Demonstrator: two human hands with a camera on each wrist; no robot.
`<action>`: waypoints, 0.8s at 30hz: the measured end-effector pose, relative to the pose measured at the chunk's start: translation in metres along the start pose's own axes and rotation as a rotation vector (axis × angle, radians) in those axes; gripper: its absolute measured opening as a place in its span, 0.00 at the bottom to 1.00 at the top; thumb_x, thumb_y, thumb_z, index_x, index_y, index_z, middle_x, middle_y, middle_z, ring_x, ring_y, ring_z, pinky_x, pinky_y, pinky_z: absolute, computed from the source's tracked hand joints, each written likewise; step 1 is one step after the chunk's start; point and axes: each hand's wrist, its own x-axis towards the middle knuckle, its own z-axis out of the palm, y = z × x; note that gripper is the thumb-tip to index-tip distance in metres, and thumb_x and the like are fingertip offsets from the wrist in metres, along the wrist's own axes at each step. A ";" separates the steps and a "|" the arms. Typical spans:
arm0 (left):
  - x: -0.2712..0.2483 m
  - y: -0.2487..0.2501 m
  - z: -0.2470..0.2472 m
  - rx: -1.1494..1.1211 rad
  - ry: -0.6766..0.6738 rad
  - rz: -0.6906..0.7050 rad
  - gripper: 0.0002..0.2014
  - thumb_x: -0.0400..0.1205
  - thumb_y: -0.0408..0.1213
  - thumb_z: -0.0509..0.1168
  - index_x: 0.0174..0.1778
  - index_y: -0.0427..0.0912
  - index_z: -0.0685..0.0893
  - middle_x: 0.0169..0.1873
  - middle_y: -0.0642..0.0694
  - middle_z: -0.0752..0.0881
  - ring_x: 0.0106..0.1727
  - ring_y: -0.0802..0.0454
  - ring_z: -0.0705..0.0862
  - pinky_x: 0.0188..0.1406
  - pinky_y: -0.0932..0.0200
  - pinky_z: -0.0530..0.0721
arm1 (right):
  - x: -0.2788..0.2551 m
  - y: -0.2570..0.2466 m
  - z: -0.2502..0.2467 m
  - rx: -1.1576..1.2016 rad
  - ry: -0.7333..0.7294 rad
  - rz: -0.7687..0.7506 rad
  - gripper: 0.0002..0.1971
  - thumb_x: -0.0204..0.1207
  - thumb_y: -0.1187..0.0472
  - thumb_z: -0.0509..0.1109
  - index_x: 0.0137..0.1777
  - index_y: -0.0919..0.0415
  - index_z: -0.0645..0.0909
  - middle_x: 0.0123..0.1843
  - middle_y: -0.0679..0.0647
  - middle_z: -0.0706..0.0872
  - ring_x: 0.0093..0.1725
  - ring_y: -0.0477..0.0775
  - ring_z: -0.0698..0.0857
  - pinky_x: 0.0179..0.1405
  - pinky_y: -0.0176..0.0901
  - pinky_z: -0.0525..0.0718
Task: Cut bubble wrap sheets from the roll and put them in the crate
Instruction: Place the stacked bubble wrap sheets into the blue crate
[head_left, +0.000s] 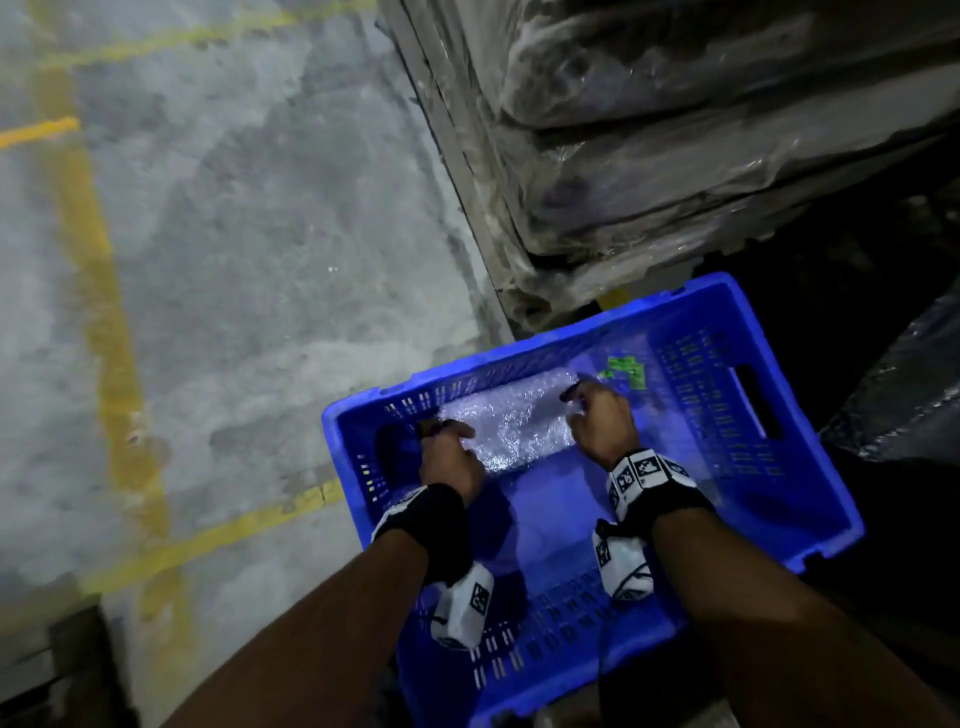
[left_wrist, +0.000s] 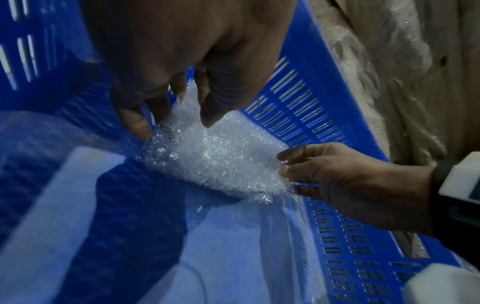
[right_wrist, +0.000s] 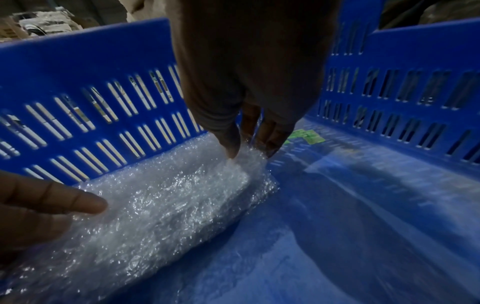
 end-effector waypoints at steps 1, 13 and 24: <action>0.003 -0.003 0.002 -0.015 0.002 -0.004 0.14 0.79 0.22 0.60 0.47 0.47 0.80 0.60 0.33 0.80 0.53 0.31 0.85 0.58 0.41 0.85 | 0.003 0.000 0.002 -0.008 0.000 0.001 0.18 0.70 0.74 0.68 0.58 0.59 0.88 0.57 0.63 0.90 0.58 0.66 0.88 0.58 0.53 0.85; 0.010 0.000 0.007 -0.032 0.039 -0.058 0.13 0.78 0.24 0.64 0.48 0.48 0.82 0.53 0.38 0.86 0.53 0.38 0.86 0.58 0.48 0.84 | 0.016 0.005 0.014 -0.087 0.017 0.017 0.17 0.74 0.73 0.67 0.60 0.61 0.88 0.59 0.67 0.88 0.61 0.70 0.85 0.61 0.56 0.85; 0.010 -0.001 0.006 0.048 0.032 -0.023 0.17 0.76 0.22 0.66 0.49 0.51 0.79 0.57 0.42 0.80 0.53 0.40 0.84 0.56 0.51 0.82 | 0.000 -0.015 0.022 -0.520 -0.090 -0.360 0.28 0.75 0.63 0.71 0.76 0.48 0.75 0.71 0.62 0.74 0.64 0.69 0.75 0.52 0.62 0.84</action>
